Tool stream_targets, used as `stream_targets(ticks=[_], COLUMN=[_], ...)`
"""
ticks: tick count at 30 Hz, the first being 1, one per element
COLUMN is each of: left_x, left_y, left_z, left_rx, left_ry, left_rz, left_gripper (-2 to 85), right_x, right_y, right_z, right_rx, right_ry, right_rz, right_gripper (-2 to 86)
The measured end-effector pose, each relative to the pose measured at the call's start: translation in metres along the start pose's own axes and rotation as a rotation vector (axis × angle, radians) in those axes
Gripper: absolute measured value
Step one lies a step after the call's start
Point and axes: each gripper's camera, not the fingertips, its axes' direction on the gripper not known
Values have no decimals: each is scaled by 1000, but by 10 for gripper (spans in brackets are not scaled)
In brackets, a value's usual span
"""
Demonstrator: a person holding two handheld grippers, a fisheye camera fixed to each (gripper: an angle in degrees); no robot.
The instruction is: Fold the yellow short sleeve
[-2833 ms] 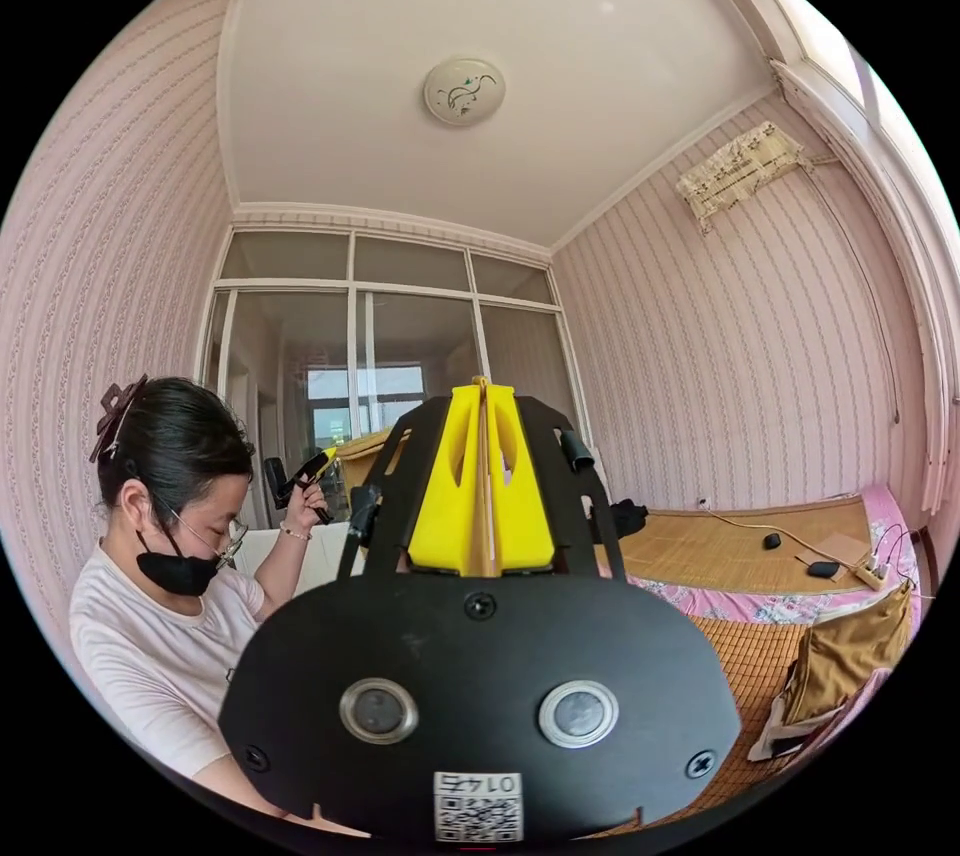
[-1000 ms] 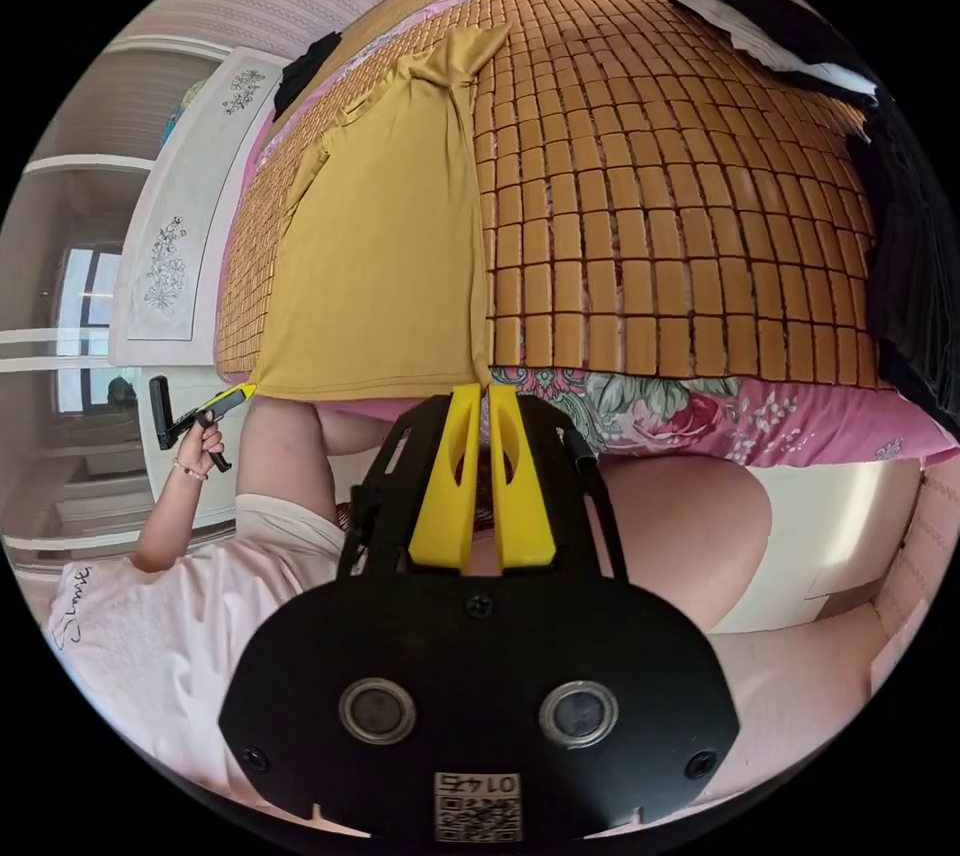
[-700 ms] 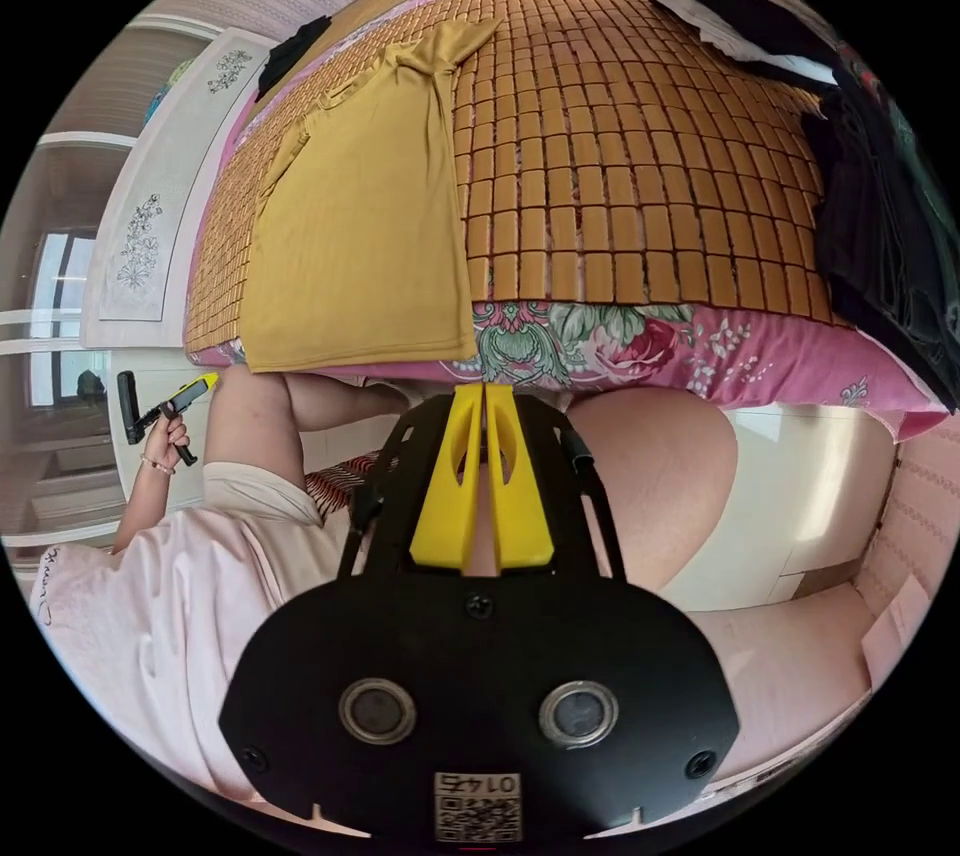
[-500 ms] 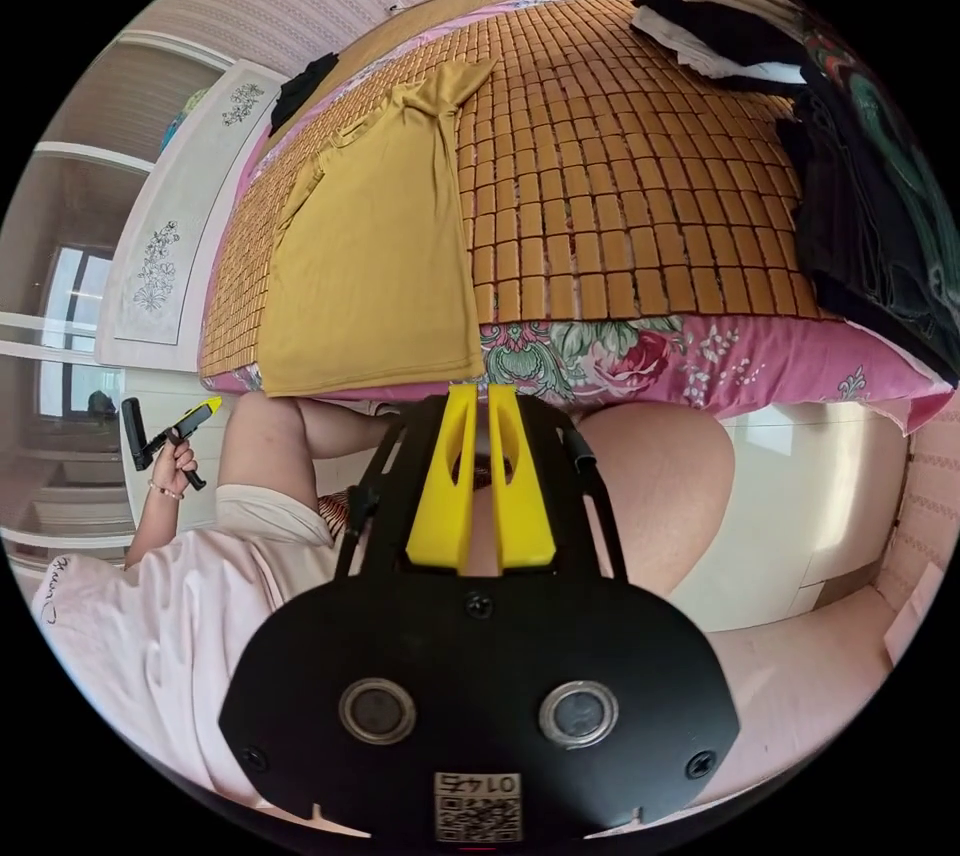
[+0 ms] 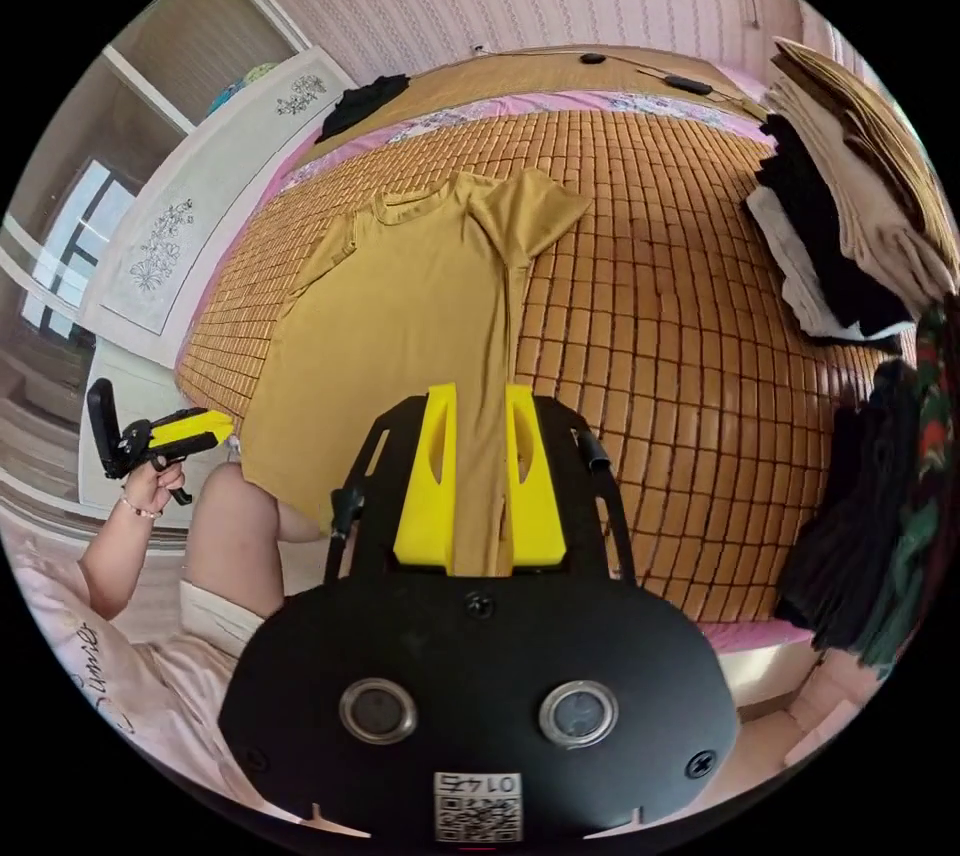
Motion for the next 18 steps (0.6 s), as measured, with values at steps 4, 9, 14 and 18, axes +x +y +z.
stream_targets(ticks=[4,9,14,18], left_x=[-12,-42,-55,-43], left_y=[-64,-141,-182,-215], left_z=[51,111,132,134], left_rx=[23,36,23,8], left_ry=[37,90,147,197], left_rz=[59,63,64,142], left_gripper=[42,42,41,41], right_x=[-31,-42,-6,36], right_y=[-97,-183,-199,-166], right_z=[55,132,152,98], right_rx=[-15,-37,-63,89], right_ry=[66,207,74,70], right_rz=[-210,-270,-123,107], right_gripper=[80,85,14,8])
